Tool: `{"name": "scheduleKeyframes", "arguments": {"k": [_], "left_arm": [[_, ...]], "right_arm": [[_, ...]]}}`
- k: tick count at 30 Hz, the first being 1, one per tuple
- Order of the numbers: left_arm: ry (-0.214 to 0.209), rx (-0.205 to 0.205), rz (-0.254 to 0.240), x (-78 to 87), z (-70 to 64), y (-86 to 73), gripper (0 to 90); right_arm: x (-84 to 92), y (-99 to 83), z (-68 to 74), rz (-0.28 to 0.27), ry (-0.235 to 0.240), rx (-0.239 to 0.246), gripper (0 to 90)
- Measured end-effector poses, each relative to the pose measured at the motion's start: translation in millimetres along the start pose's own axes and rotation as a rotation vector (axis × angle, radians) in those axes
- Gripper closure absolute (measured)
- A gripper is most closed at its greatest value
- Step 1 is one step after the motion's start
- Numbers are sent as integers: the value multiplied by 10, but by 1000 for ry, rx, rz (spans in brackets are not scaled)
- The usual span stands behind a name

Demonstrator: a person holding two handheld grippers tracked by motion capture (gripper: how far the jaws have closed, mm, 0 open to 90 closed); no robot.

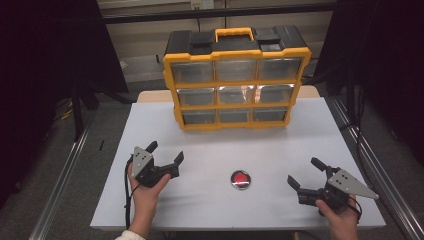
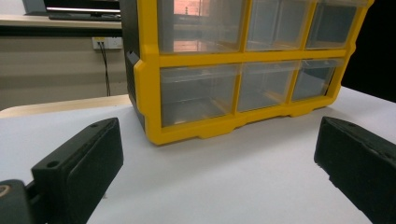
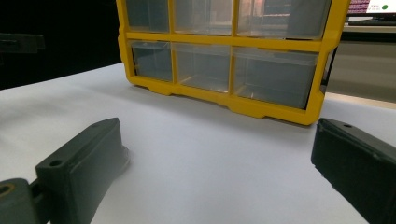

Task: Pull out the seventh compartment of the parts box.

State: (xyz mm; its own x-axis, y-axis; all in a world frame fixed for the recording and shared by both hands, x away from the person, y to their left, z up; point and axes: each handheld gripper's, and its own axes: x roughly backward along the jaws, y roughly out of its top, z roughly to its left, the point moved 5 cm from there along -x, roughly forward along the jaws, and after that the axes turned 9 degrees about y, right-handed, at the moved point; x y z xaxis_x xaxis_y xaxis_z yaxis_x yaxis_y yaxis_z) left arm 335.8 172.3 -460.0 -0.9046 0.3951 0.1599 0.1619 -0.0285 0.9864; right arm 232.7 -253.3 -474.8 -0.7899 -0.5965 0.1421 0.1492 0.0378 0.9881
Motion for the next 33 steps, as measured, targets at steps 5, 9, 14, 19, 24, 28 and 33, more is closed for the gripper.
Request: {"name": "scheduleKeyframes", "arguments": {"k": [5, 9, 14, 19, 24, 28, 33], "left_arm": [[14, 1, 3, -82, -55, 25, 16], [13, -6, 1, -158, -123, 38, 17], [18, -15, 3, -200, -155, 41, 18], [29, -5, 10, -240, -185, 38, 19], [34, -2, 5, -280, -215, 47, 19], [39, 2, 5, -317, -239, 46, 19], [41, -7, 8, -364, -262, 54, 19]], "right_arm": [[2, -2, -1, 1, 0, -1, 16], [3, -3, -1, 2, -1, -2, 16], [2, -3, -5, -3, 3, -2, 16], [4, -2, -4, -2, 4, -4, 16], [3, -3, -6, -1, 3, -3, 16], [3, -4, -6, -1, 4, -2, 16], [3, 1, -8, -8, 0, -6, 16]]}}
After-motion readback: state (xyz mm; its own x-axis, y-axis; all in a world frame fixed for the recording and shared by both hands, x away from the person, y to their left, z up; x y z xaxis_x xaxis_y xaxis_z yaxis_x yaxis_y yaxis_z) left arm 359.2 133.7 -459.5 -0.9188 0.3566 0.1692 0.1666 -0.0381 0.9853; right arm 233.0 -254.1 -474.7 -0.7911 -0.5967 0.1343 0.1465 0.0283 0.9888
